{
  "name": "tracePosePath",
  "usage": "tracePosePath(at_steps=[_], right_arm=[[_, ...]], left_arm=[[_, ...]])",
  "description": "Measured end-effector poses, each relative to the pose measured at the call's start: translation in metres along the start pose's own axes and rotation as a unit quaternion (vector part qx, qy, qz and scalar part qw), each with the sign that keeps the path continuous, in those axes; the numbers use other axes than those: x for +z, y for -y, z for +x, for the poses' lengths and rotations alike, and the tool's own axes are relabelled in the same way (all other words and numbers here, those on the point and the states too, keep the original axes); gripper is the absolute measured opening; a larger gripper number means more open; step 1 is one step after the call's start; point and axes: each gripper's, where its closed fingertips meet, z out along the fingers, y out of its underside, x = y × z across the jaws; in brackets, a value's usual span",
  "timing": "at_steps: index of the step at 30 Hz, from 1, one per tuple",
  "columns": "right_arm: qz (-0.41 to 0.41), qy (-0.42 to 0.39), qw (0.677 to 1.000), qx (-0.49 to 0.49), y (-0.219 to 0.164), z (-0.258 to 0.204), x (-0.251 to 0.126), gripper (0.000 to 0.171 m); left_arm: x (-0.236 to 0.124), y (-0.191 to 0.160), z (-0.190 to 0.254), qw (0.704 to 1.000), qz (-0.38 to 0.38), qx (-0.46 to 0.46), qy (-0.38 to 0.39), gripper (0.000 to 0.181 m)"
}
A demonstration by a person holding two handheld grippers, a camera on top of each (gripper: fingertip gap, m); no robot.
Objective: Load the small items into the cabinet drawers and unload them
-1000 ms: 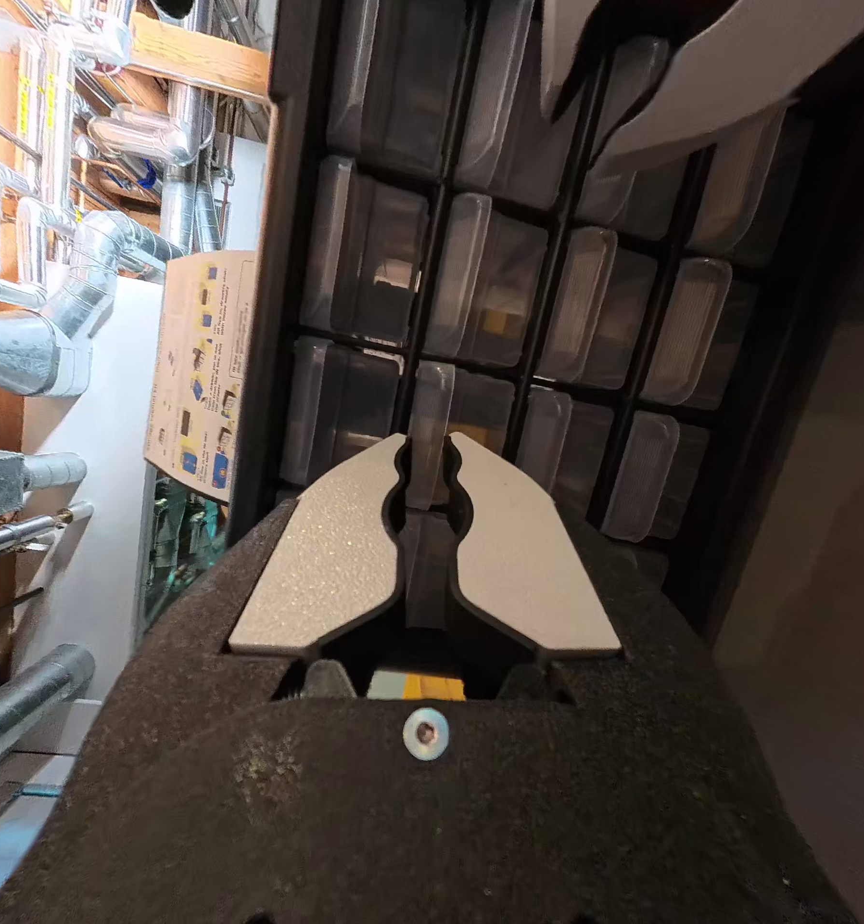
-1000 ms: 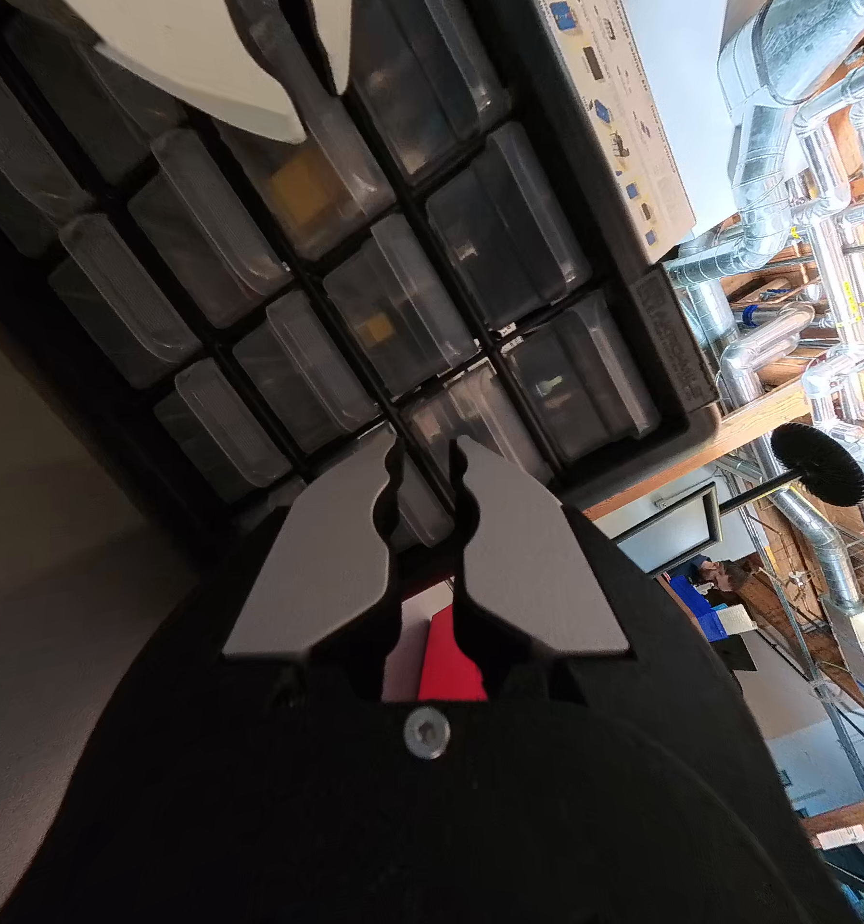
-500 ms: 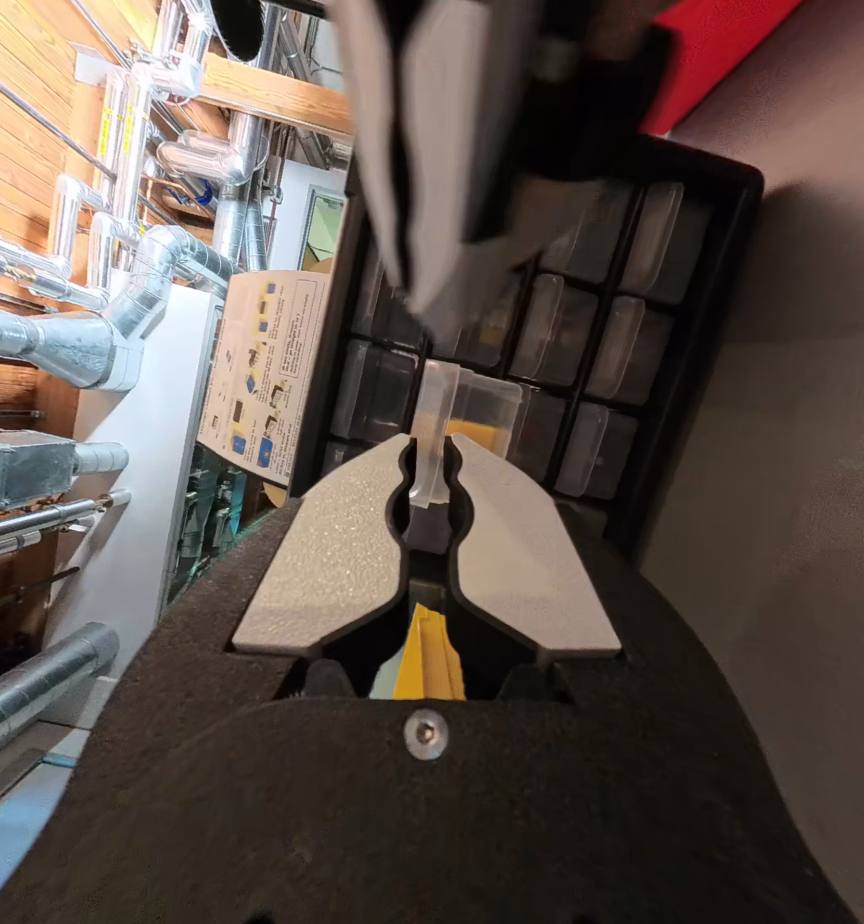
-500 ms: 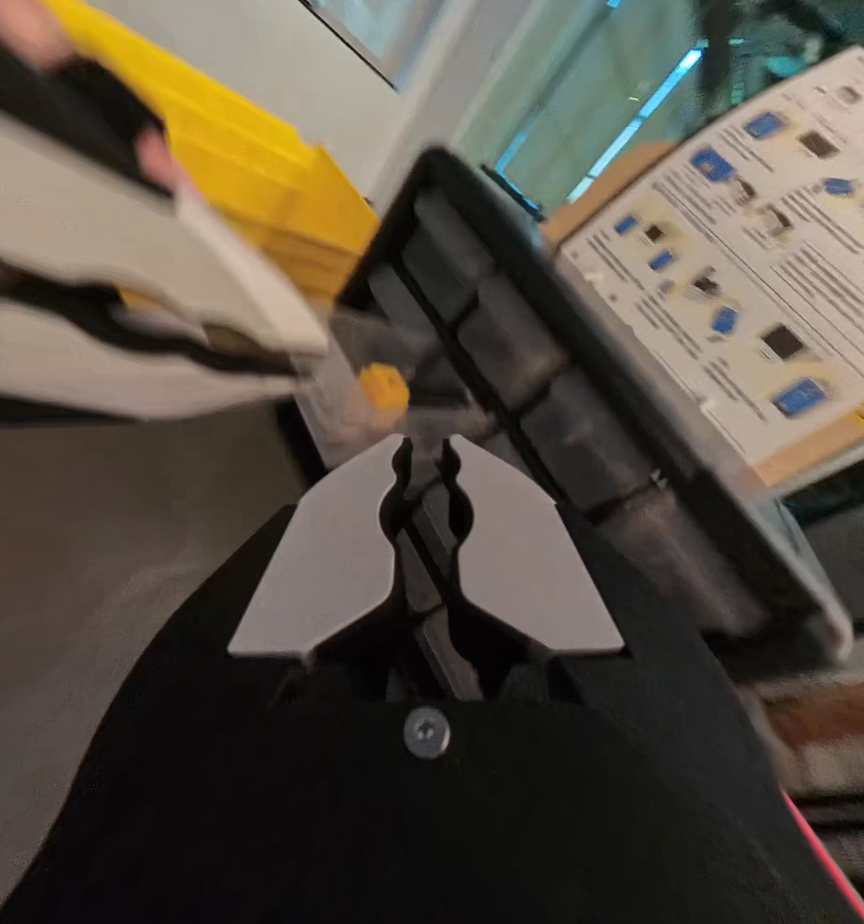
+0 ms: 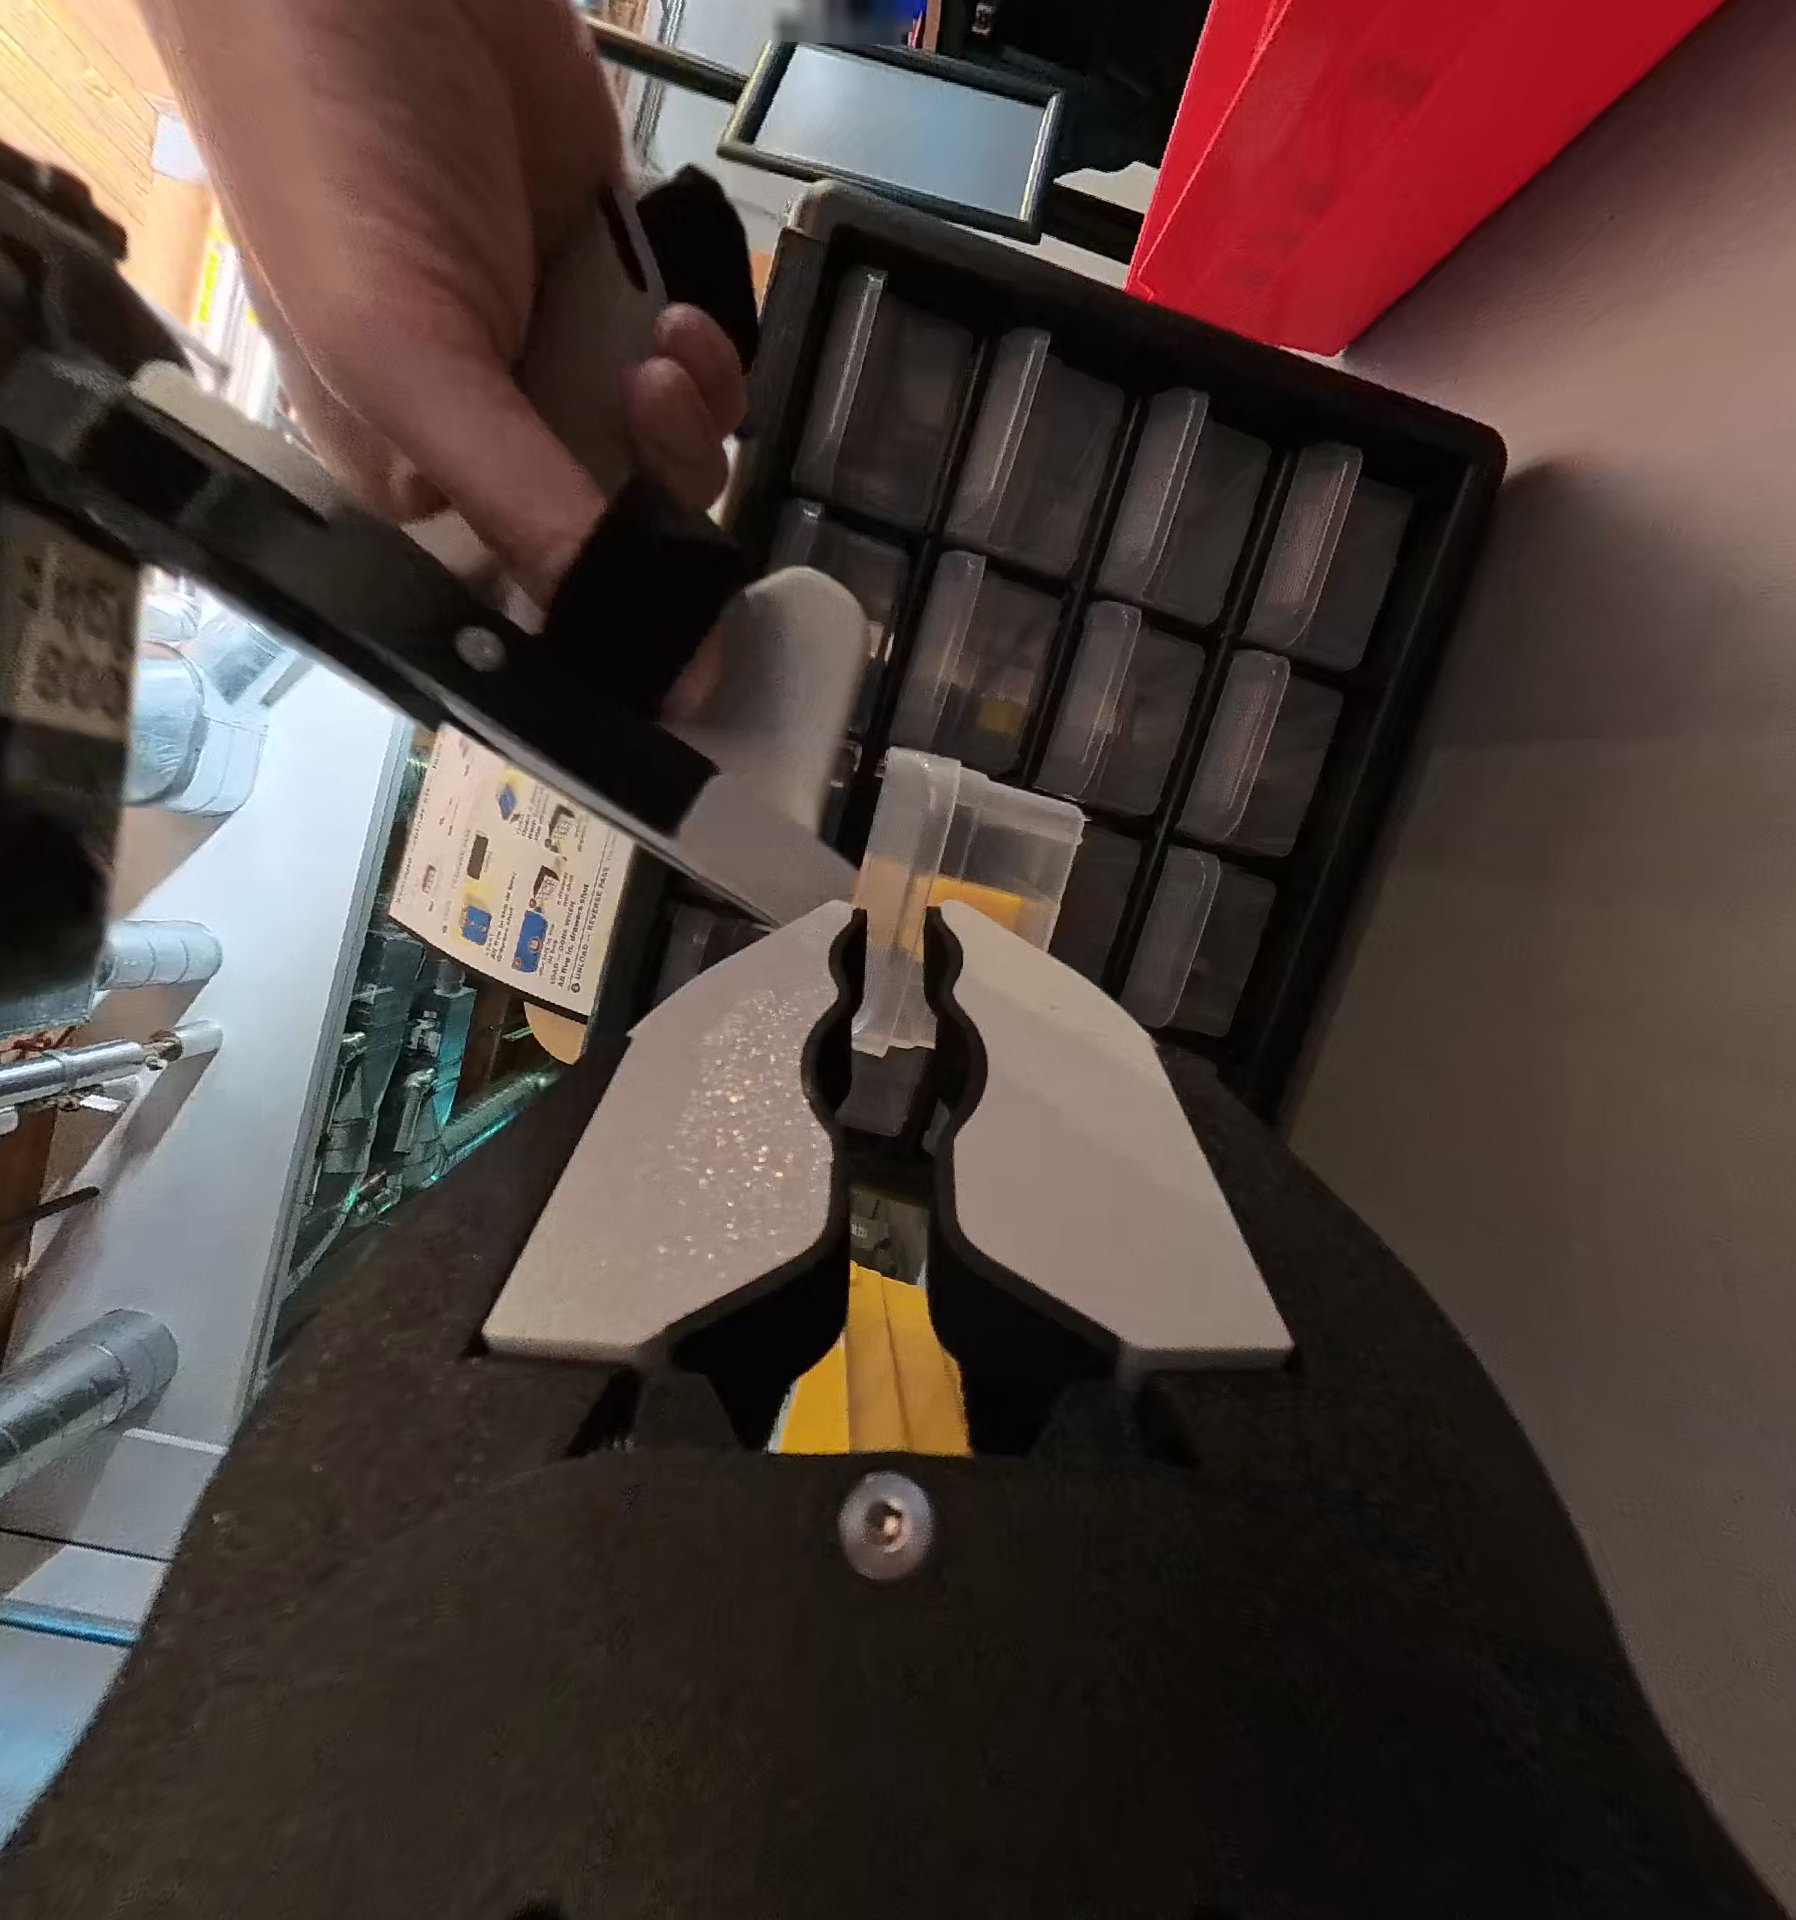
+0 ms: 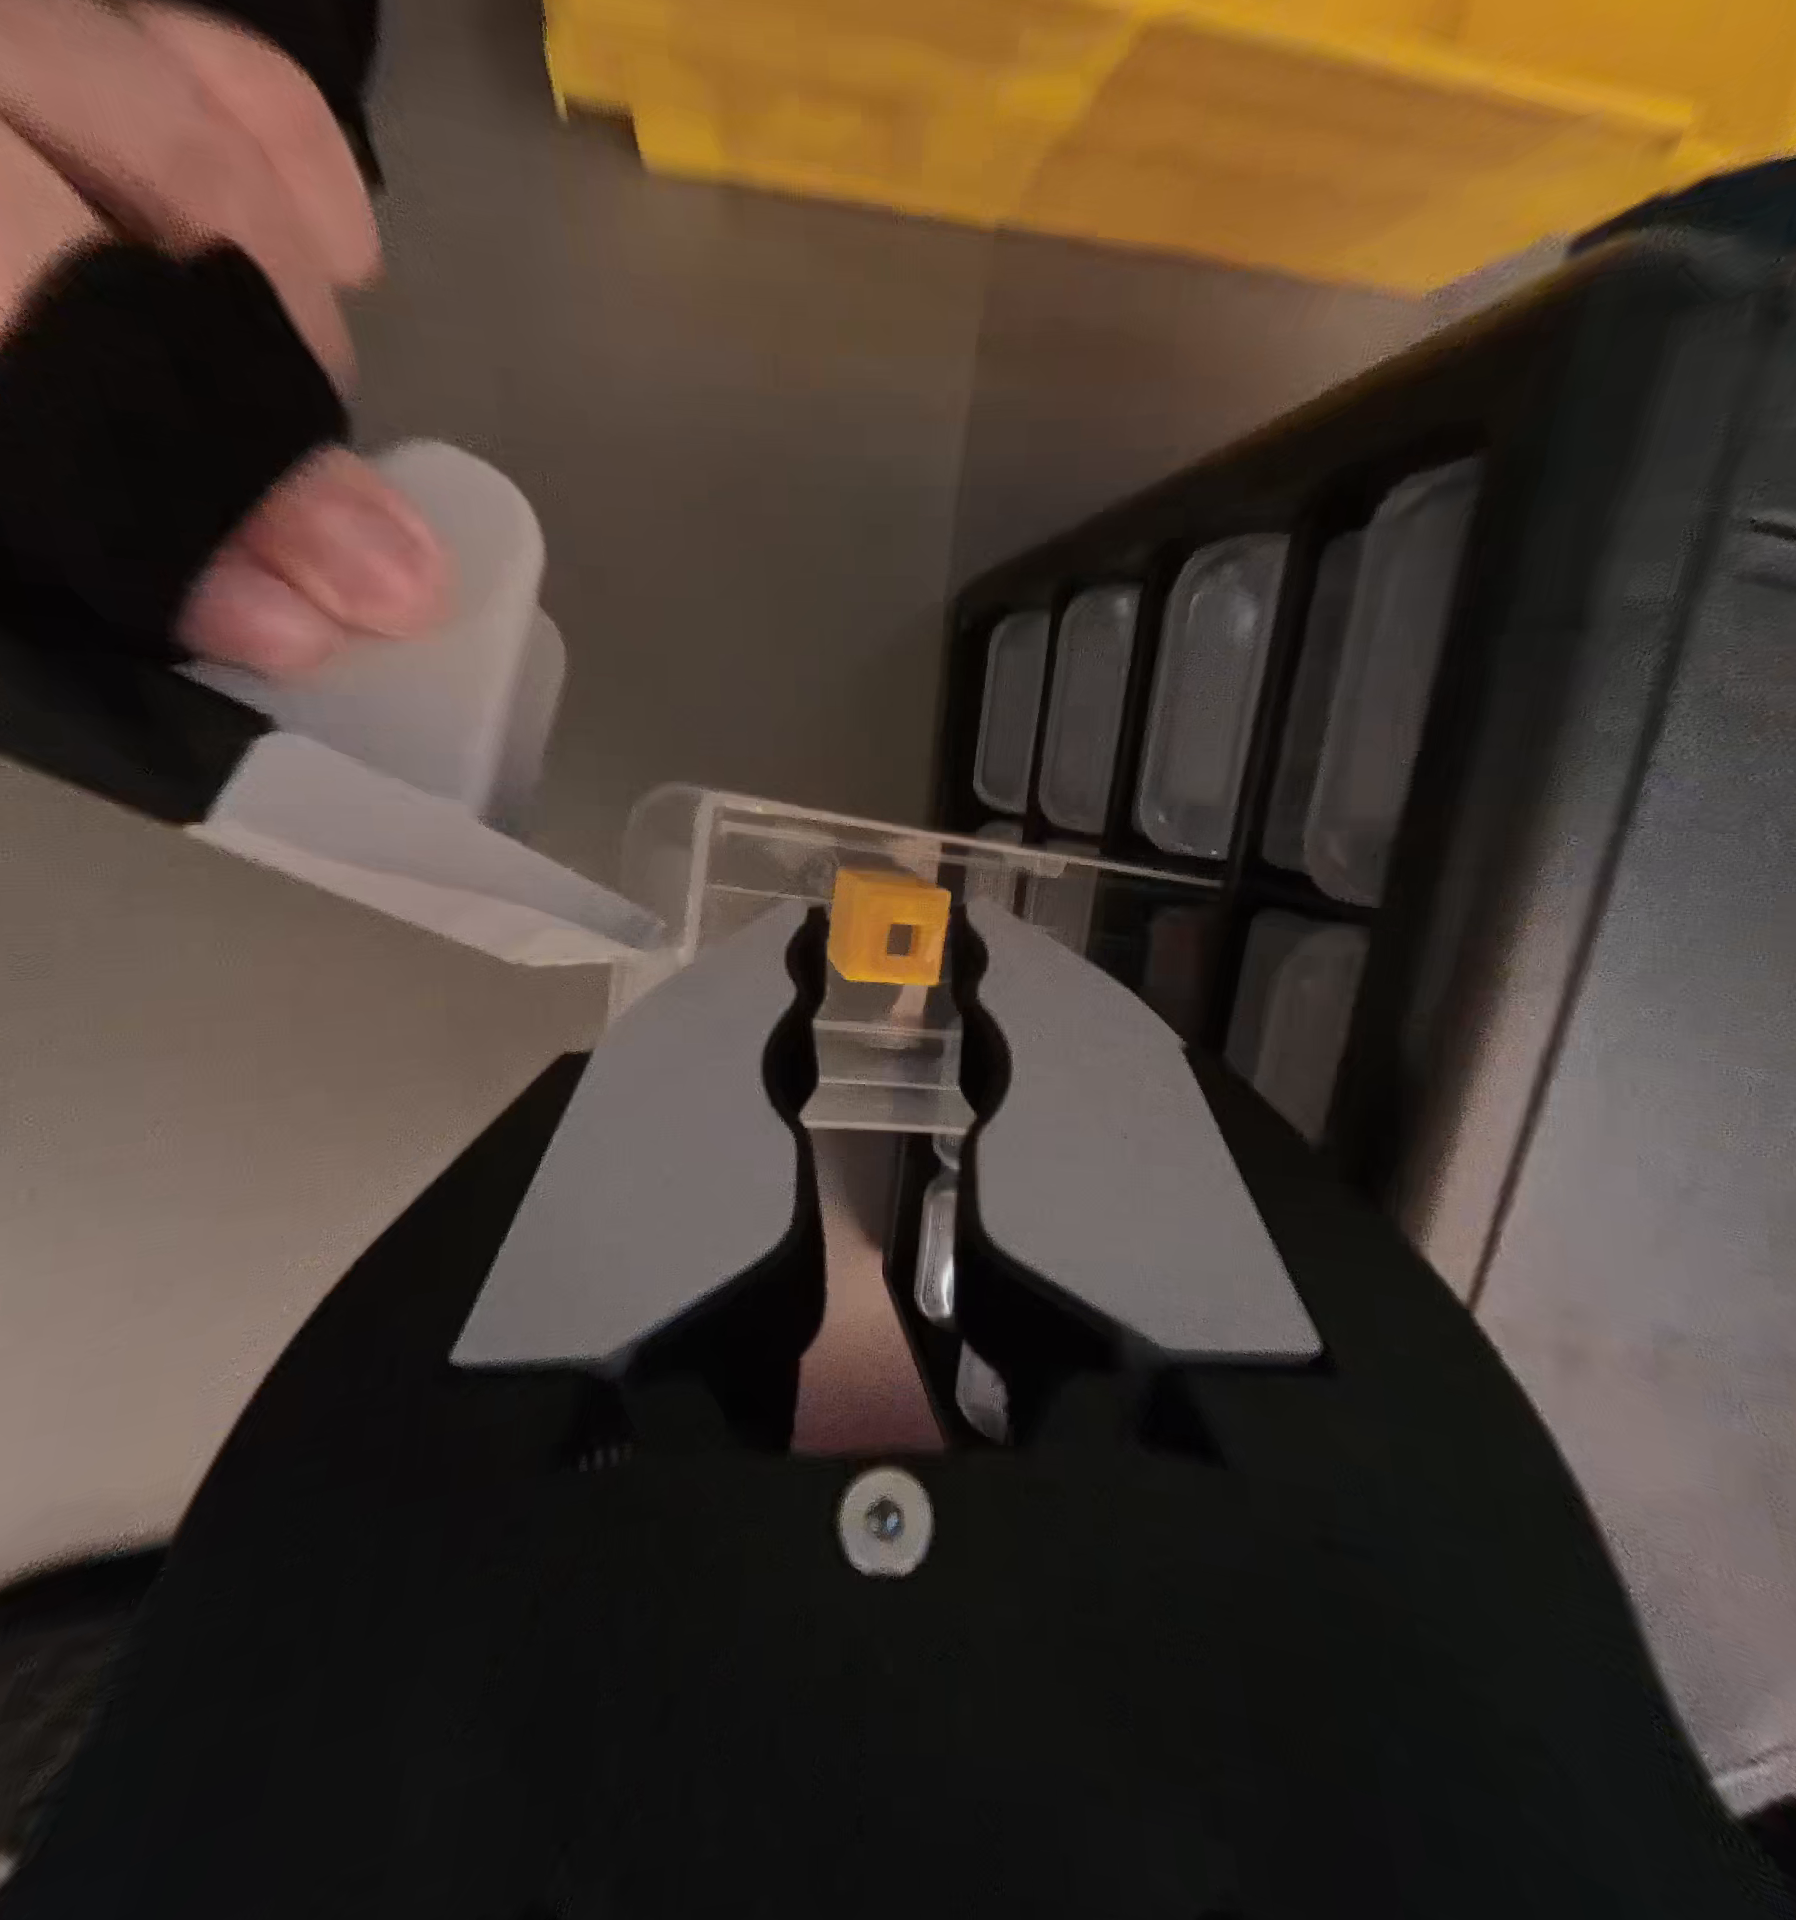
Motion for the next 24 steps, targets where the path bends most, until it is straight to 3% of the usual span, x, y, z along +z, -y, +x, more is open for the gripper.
tracePosePath(at_steps=[4, 8, 12, 16, 19, 22, 24], right_arm=[[-0.076, 0.004, 0.997, -0.003, -0.012, 0.002, 0.014, 0.026], [-0.086, -0.003, 0.996, 0.004, -0.01, 0.006, 0.014, 0.022], [-0.017, -0.014, 0.999, 0.023, 0.002, 0.004, -0.014, 0.022], [0.083, -0.044, 0.995, 0.039, -0.005, -0.009, -0.08, 0.022], [0.12, -0.082, 0.985, 0.094, -0.061, -0.017, -0.126, 0.022], [0.064, -0.148, 0.952, 0.26, -0.174, 0.003, -0.135, 0.022], [0.0, -0.178, 0.902, 0.394, -0.257, 0.024, -0.119, 0.022]], left_arm=[[0.0, 0.001, 0.003, 1.0, 0.003, 0.0, -0.01, 0.01], [0.0, 0.0, 0.003, 1.0, 0.001, 0.004, -0.008, 0.011], [0.0, 0.0, 0.003, 1.0, 0.003, 0.001, -0.009, 0.01], [0.001, 0.001, 0.006, 1.0, 0.001, 0.011, -0.011, 0.011], [0.002, 0.0, 0.005, 1.0, -0.003, 0.012, -0.01, 0.011], [0.003, -0.001, 0.004, 1.0, -0.004, 0.005, -0.008, 0.011], [0.004, -0.001, 0.004, 1.0, -0.008, 0.005, -0.005, 0.011]])
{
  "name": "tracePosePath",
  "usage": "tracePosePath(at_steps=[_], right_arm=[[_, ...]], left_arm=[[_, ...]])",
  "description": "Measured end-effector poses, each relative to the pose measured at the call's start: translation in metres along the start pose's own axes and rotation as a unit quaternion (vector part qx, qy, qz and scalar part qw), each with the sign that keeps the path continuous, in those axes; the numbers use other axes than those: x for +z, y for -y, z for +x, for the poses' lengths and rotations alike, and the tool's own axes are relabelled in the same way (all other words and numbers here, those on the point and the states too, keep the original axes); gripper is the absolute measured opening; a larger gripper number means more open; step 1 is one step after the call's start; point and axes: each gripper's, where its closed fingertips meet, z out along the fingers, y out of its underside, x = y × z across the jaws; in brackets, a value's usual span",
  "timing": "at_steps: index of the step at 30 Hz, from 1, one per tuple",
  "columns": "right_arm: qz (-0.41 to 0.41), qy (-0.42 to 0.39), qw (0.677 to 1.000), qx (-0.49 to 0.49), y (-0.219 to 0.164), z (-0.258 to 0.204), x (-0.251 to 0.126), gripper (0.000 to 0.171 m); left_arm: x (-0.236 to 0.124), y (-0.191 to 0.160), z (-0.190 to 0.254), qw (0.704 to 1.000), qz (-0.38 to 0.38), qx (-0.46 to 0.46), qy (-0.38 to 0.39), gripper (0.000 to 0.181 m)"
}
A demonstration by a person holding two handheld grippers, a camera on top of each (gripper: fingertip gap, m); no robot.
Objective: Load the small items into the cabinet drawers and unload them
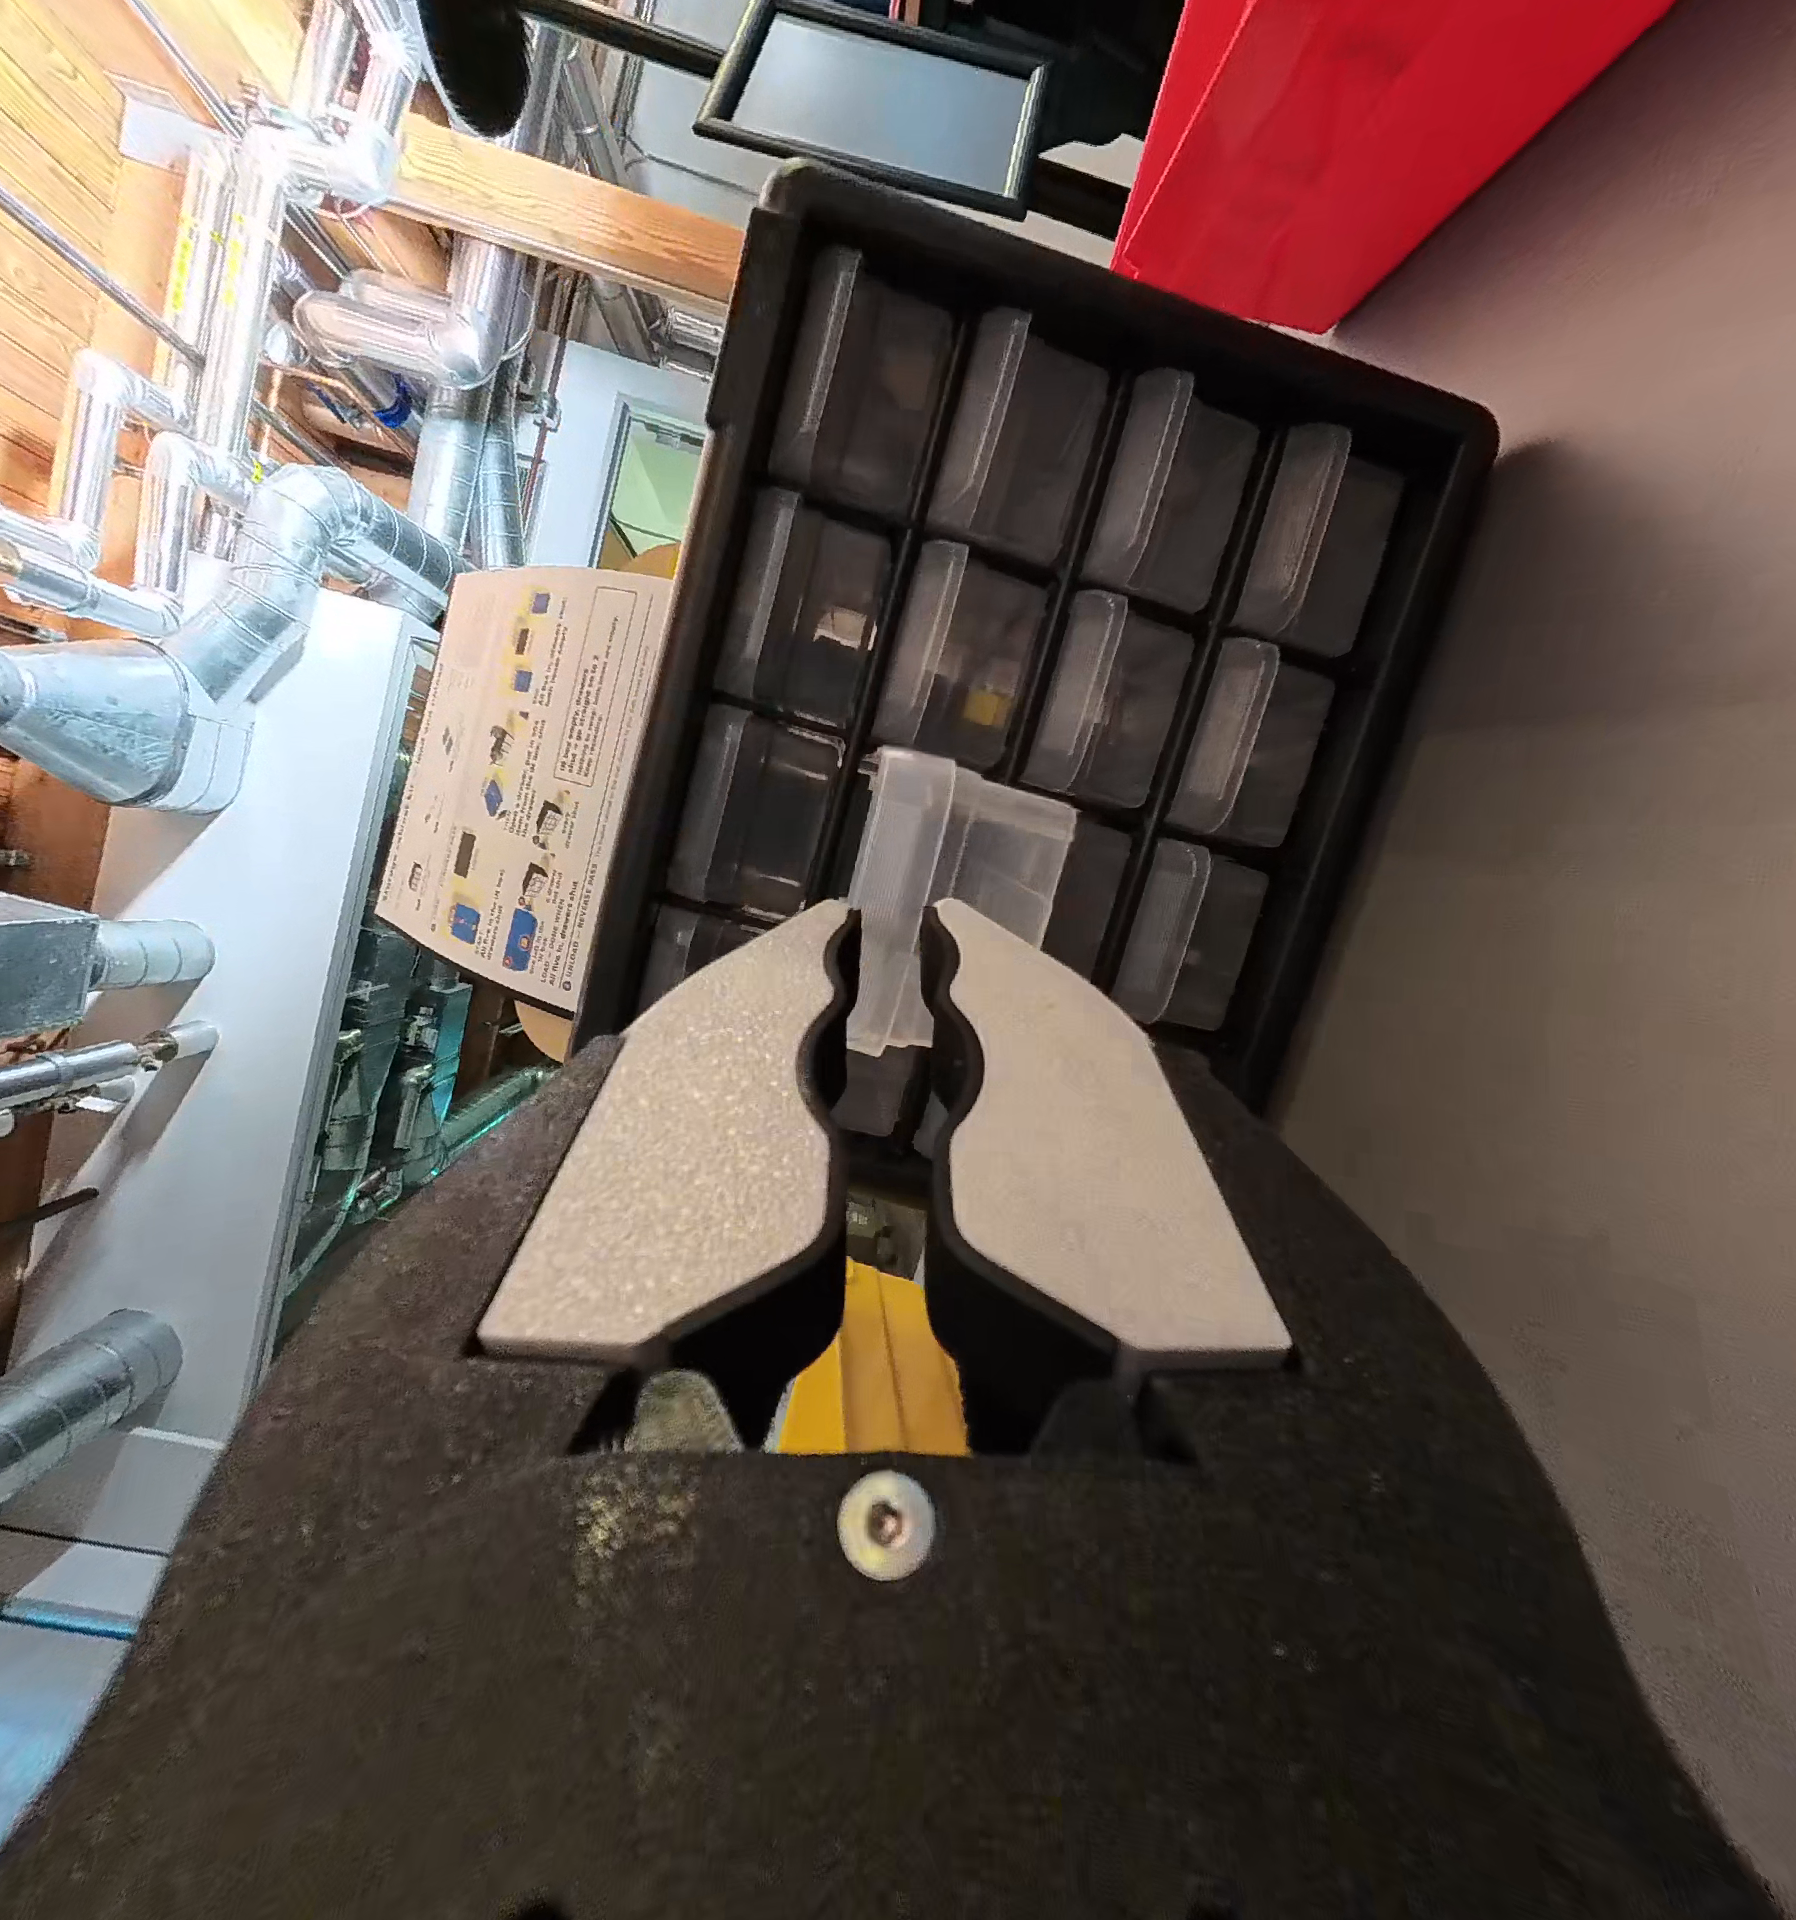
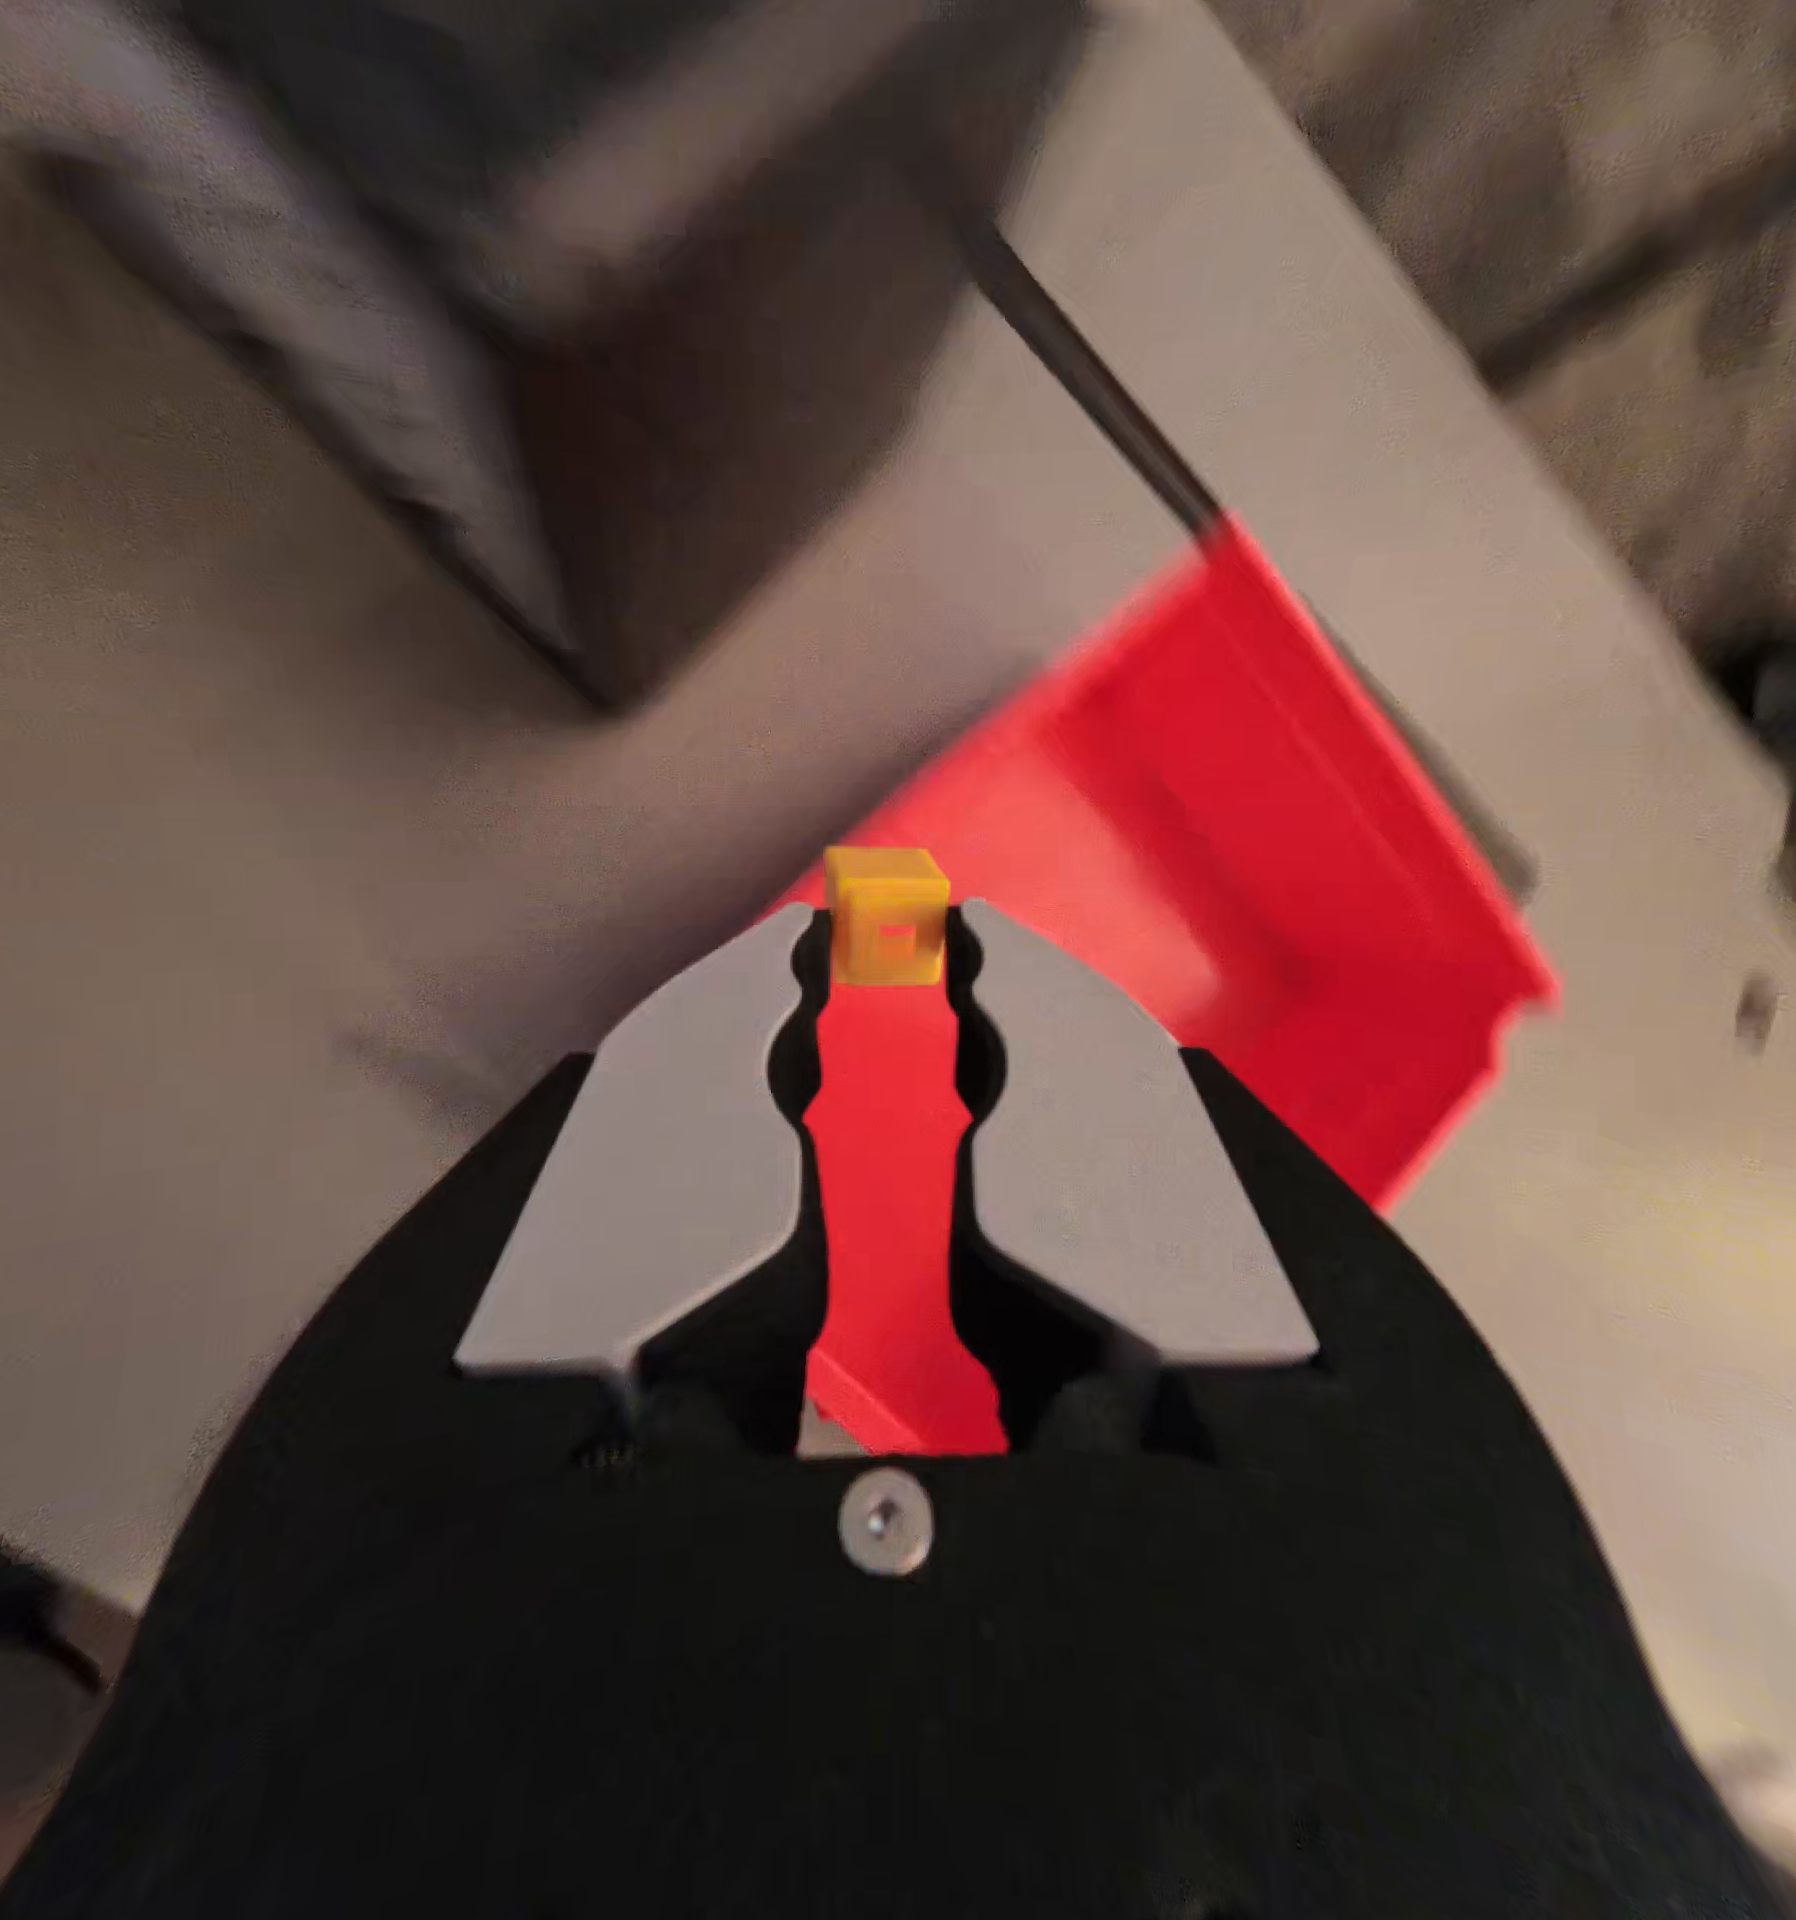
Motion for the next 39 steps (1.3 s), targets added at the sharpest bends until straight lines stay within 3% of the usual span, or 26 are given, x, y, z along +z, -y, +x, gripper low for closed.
tracePosePath(at_steps=[3, 6, 11, 15, 22, 24, 26, 31, 35, 39], right_arm=[[-0.091, -0.024, 0.984, 0.154, -0.056, 0.058, 0.06, 0.022], [-0.161, -0.041, 0.964, 0.209, -0.095, 0.086, 0.108, 0.022], [-0.172, -0.063, 0.945, 0.272, -0.104, 0.118, 0.146, 0.022], [-0.182, -0.038, 0.935, 0.302, -0.104, 0.119, 0.163, 0.022], [-0.212, -0.063, 0.942, 0.254, -0.104, 0.116, 0.174, 0.023], [-0.176, -0.069, 0.946, 0.263, -0.093, 0.118, 0.168, 0.027], [-0.083, -0.064, 0.95, 0.293, -0.068, 0.118, 0.15, 0.032], [0.09, -0.106, 0.95, 0.279, -0.022, 0.119, 0.082, 0.037], [0.171, -0.169, 0.946, 0.219, -0.008, 0.126, 0.022, 0.036], [0.201, -0.17, 0.942, 0.207, -0.014, 0.121, -0.013, 0.036]], left_arm=[[0.003, 0.0, 0.002, 1.0, -0.006, 0.003, 0.001, 0.011], [0.005, 0.0, 0.003, 1.0, -0.012, 0.009, 0.003, 0.011], [0.007, 0.001, 0.004, 1.0, -0.015, 0.011, 0.005, 0.011], [0.007, 0.001, 0.004, 1.0, -0.019, 0.015, 0.006, 0.011], [0.006, -0.001, 0.003, 1.0, -0.019, 0.012, 0.007, 0.011], [0.006, -0.001, 0.003, 1.0, -0.02, 0.014, 0.007, 0.011], [0.007, -0.001, 0.003, 1.0, -0.022, 0.015, 0.007, 0.011], [0.015, -0.003, 0.001, 0.999, -0.031, 0.025, 0.002, 0.011], [0.033, -0.012, -0.005, 0.998, -0.044, 0.039, -0.003, 0.01], [0.054, -0.02, -0.006, 0.997, -0.057, 0.05, -0.007, 0.01]])
